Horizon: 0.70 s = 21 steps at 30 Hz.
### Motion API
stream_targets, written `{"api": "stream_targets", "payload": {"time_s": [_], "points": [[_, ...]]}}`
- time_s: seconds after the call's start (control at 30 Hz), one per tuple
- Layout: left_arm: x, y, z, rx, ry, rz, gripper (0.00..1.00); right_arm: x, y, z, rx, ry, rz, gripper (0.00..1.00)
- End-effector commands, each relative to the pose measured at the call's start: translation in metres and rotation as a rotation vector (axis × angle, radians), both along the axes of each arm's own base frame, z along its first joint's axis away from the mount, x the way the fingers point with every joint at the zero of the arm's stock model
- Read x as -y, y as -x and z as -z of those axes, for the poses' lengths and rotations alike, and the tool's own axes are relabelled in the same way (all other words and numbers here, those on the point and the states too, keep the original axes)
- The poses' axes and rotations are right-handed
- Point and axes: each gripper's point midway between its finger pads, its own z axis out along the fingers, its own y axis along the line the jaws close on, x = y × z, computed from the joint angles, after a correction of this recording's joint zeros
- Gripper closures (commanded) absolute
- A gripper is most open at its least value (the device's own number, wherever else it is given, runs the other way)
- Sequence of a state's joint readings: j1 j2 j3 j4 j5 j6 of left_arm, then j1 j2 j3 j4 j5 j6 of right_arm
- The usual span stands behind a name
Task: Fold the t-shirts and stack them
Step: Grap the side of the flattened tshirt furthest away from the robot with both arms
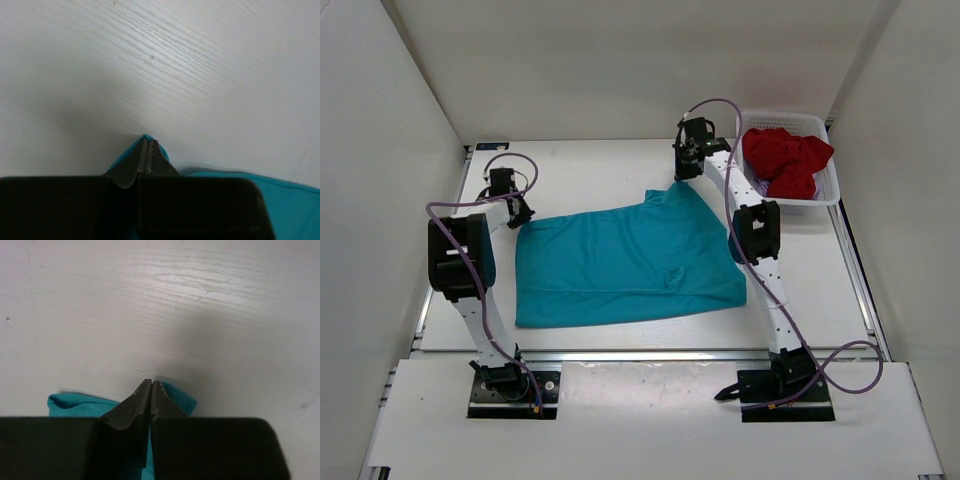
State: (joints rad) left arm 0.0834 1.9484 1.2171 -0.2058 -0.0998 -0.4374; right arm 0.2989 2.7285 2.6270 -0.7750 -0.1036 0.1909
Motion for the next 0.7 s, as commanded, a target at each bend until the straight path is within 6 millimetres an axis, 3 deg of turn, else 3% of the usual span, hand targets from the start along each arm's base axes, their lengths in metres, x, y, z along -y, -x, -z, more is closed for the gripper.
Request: {"api": "stream_targets", "payload": {"time_s": [0.0, 0.03, 0.1, 0.2, 0.23, 0.27, 0.3, 0.33, 0.4, 0.47, 0.5, 0.53, 0.57, 0.6, 0.63, 0.67], "points": [[0.001, -0.005, -0.033, 0.080, 0.012, 0.003, 1.00, 0.002, -0.012, -0.104, 0.161, -0.100, 0.009, 1.00], [0.001, -0.005, -0.033, 0.078, 0.009, 0.006, 1.00, 0.008, -0.014, -0.126, 0.197, -0.108, 0.013, 1.00], [-0.001, -0.004, -0.035, 0.082, 0.013, -0.005, 1.00, 0.012, -0.013, -0.149, 0.230, -0.125, 0.002, 0.97], [-0.003, -0.006, -0.038, 0.095, 0.010, -0.009, 1.00, 0.016, -0.006, -0.167, 0.239, -0.144, -0.011, 0.96], [-0.008, -0.004, -0.037, 0.093, 0.014, -0.022, 1.00, 0.022, -0.008, -0.169, 0.246, -0.135, 0.007, 0.88], [-0.010, -0.004, -0.035, 0.088, 0.011, -0.026, 1.00, 0.026, -0.007, -0.156, 0.219, -0.113, 0.025, 0.83], [-0.005, -0.004, -0.039, 0.096, 0.023, -0.021, 1.00, 0.035, -0.006, -0.138, 0.185, -0.092, 0.033, 0.67], [-0.010, -0.004, -0.037, 0.096, 0.027, -0.035, 1.00, 0.045, -0.006, -0.124, 0.156, -0.076, 0.054, 0.59], [-0.007, -0.004, -0.034, 0.089, 0.030, -0.024, 1.00, 0.070, -0.002, -0.085, 0.057, -0.055, 0.107, 0.56], [-0.007, -0.006, -0.035, 0.093, 0.030, -0.023, 1.00, 0.079, 0.004, -0.054, -0.032, -0.065, 0.121, 0.57], [-0.004, -0.007, -0.033, 0.090, 0.033, -0.017, 1.00, 0.077, 0.000, -0.063, -0.015, -0.086, 0.107, 0.58], [-0.007, -0.008, -0.037, 0.097, 0.028, -0.023, 1.00, 0.074, -0.003, -0.056, -0.020, -0.087, 0.098, 0.59], [-0.005, -0.007, -0.032, 0.082, 0.031, -0.021, 1.00, 0.068, -0.007, -0.066, 0.017, -0.087, 0.082, 0.60], [-0.006, -0.007, -0.031, 0.082, 0.030, -0.020, 1.00, 0.060, -0.010, -0.062, 0.031, -0.094, 0.063, 0.62], [-0.004, -0.009, -0.034, 0.088, 0.032, -0.016, 1.00, 0.053, -0.010, -0.073, 0.057, -0.109, 0.044, 0.61], [-0.007, -0.010, -0.034, 0.087, 0.027, -0.022, 1.00, 0.048, -0.012, -0.071, 0.078, -0.096, 0.028, 0.59]]}}
